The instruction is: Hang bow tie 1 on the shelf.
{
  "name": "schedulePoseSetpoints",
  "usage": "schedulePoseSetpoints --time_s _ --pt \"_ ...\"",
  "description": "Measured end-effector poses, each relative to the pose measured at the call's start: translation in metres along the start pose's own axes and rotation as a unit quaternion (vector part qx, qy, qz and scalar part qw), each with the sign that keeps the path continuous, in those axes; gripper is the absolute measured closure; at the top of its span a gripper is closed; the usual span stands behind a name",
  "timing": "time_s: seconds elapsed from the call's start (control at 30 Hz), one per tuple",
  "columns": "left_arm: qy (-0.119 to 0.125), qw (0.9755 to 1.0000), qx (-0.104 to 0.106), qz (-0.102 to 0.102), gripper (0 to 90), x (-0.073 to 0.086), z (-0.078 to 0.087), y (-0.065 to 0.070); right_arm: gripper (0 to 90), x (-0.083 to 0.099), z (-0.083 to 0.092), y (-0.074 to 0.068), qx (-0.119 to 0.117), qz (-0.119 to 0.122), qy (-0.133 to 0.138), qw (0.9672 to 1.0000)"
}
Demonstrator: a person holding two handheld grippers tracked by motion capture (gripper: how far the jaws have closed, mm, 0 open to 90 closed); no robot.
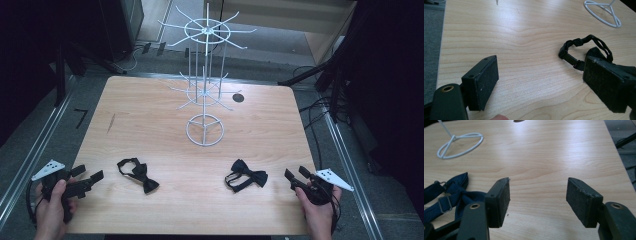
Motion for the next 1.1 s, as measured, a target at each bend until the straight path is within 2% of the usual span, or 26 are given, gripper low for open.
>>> schedulePoseSetpoints --time_s 0.03,0.1,0.33,0.5,0.53,0.7,1.1 --pt "0.000 1.0000 0.000 0.000 13.7 0.000 0.000 0.000 36.9 0.000 0.000 0.000 0.000 0.000 0.000 1.0000" --pt "0.001 1.0000 0.000 0.004 13.7 0.000 0.000 -0.001 37.6 0.000 -0.002 -0.006 -0.003 0.016 -0.001 0.9999" --pt "-0.003 1.0000 0.003 0.002 13.7 0.000 0.000 0.000 38.0 -0.005 -0.003 -0.018 -0.010 0.024 0.006 0.9997" --pt "-0.008 0.9999 0.005 0.002 13.7 0.001 -0.002 0.000 38.8 -0.005 -0.007 -0.035 -0.020 0.041 0.006 0.9990" --pt "-0.010 0.9999 0.005 0.002 13.7 0.001 -0.002 0.000 38.8 -0.005 -0.007 -0.035 -0.020 0.041 0.006 0.9990" --pt "-0.010 0.9999 0.004 0.003 13.7 0.001 -0.002 0.000 39.1 -0.003 -0.011 -0.051 -0.030 0.065 0.002 0.9975" --pt "-0.014 0.9999 0.005 0.002 13.7 0.002 -0.003 0.000 39.5 0.003 -0.016 -0.068 -0.049 0.081 -0.011 0.9955"
Point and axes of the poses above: each handheld gripper's, and its own axes: z roughly backward along the jaws, x roughly out of its underside, y roughly to its right, the point moved 10 cm from there along -z, roughly forward along the jaws, and after that the axes turned 11 degrees about x, right-handed, at the moved point
